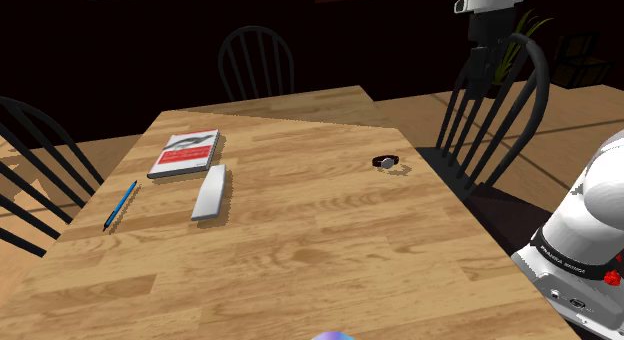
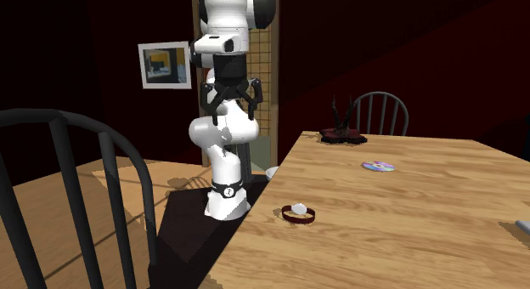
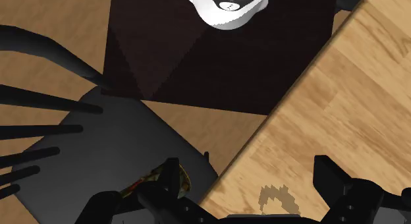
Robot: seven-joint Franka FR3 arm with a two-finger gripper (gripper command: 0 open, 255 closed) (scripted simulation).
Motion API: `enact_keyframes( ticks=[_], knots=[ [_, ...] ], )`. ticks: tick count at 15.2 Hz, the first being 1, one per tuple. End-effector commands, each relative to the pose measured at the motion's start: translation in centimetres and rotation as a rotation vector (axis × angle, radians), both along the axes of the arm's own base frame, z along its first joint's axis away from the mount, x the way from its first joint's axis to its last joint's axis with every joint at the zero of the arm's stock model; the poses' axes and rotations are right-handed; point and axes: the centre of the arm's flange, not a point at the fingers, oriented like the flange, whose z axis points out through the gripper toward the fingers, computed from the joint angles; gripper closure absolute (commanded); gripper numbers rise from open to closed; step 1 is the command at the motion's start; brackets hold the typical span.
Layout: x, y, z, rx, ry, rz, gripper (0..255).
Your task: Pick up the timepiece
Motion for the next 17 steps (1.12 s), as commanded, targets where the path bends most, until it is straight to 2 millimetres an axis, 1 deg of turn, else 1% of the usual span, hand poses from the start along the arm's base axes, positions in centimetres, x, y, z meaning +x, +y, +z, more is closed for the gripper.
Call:
enact_keyframes(
  ticks=[1,9,17],
  knots=[
    [0.0,0.0,0.0,0.0,0.0,0.0,0],
    [4.8,6.1,-6.0,-0.019,-0.126,0.264,0],
    [8.6,13.3,-11.5,-0.038,-0.251,0.527,0]
  ],
)
